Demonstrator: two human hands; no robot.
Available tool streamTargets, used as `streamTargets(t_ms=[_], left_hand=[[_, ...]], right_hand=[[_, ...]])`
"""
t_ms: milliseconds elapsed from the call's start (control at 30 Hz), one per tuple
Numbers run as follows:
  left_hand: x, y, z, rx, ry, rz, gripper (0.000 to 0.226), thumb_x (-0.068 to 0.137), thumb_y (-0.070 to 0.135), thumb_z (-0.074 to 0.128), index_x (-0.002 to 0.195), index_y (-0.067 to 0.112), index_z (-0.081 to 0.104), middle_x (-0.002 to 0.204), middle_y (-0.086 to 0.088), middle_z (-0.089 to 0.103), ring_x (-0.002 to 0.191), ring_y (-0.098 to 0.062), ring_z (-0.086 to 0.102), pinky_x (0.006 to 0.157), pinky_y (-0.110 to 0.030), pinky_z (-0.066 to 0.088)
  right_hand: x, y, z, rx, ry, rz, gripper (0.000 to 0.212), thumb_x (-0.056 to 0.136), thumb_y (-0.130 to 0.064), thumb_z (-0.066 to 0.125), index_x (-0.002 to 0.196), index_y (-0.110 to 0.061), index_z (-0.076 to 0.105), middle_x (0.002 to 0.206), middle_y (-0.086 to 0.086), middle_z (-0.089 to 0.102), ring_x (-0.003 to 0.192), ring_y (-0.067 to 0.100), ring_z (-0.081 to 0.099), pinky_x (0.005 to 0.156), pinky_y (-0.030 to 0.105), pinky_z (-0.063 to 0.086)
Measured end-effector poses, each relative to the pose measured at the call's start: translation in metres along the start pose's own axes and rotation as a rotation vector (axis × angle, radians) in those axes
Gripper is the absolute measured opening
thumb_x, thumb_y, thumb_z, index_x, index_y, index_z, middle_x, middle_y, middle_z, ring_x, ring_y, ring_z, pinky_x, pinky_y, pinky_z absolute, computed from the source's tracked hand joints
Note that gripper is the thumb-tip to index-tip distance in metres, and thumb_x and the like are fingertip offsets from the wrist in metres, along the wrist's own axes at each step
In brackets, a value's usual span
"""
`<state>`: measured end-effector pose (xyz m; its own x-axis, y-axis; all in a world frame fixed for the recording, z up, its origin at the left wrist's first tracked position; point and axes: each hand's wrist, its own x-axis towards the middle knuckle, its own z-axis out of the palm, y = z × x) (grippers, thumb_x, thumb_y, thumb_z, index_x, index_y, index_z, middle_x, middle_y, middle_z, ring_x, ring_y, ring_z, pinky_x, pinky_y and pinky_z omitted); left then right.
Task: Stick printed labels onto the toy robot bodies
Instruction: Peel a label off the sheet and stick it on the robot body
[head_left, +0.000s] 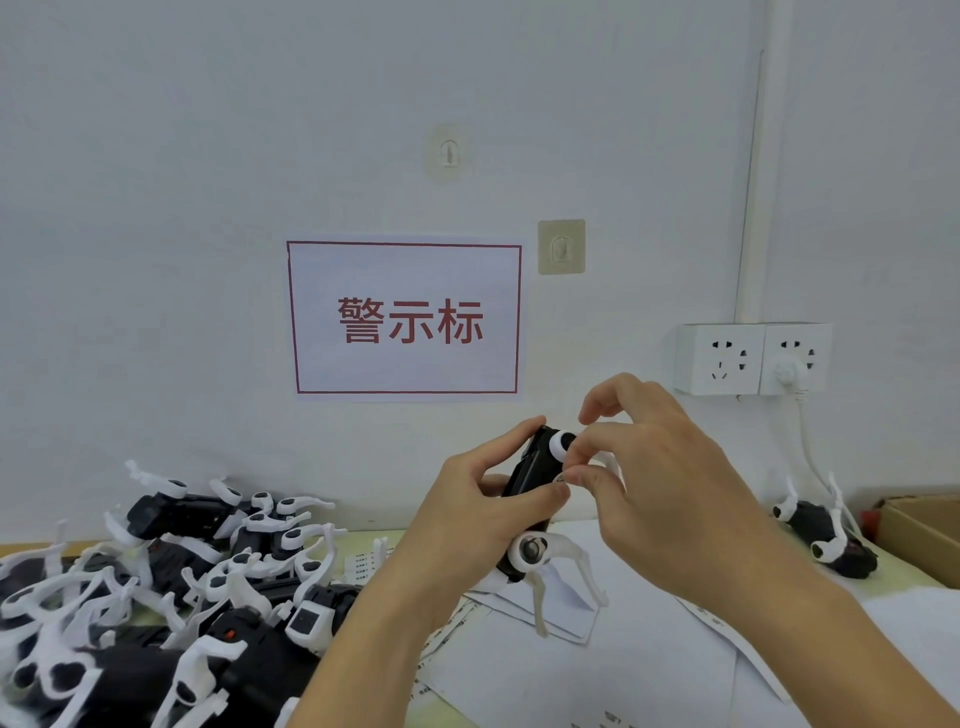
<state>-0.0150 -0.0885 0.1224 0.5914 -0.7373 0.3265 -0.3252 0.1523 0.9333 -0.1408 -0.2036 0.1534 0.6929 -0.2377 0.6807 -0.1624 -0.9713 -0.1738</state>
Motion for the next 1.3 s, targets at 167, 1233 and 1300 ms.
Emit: streamTargets(t_ms=[167,1233,1300], left_hand=[[0.001,-0.001,0.000,0.002,0.008,0.000,0.054,0.086,0.030,0.076,0.127,0.059,0.057,0.090,0.000,0.078,0.079,-0.011,0.073,0.064,-0.010,0.051],[-0.001,0.001,0.001,0.033,0.054,-0.060,0.046,0.087,0.030,0.071,0.115,0.065,0.060,0.090,-0.004,0.078,0.086,-0.021,0.073,0.069,-0.021,0.056],[-0.002,0.002,0.002,0.027,0.061,-0.066,0.046,0.087,0.029,0.071,0.115,0.064,0.060,0.090,-0.003,0.078,0.090,-0.022,0.074,0.075,-0.027,0.059]], right_hand=[[-0.001,0.001,0.002,-0.013,0.027,-0.011,0.011,0.093,-0.025,0.062,0.088,-0.025,0.072,0.109,-0.015,0.043,0.107,0.009,0.042,0.079,0.027,0.037],[-0.002,-0.002,0.011,-0.138,0.276,-0.190,0.011,0.069,-0.017,0.088,0.071,-0.019,0.077,0.097,-0.002,0.062,0.090,0.024,0.061,0.060,0.039,0.054],[-0.002,-0.002,0.011,-0.143,0.297,-0.191,0.011,0.068,-0.017,0.087,0.070,-0.020,0.077,0.097,-0.002,0.062,0.089,0.025,0.061,0.060,0.039,0.053]])
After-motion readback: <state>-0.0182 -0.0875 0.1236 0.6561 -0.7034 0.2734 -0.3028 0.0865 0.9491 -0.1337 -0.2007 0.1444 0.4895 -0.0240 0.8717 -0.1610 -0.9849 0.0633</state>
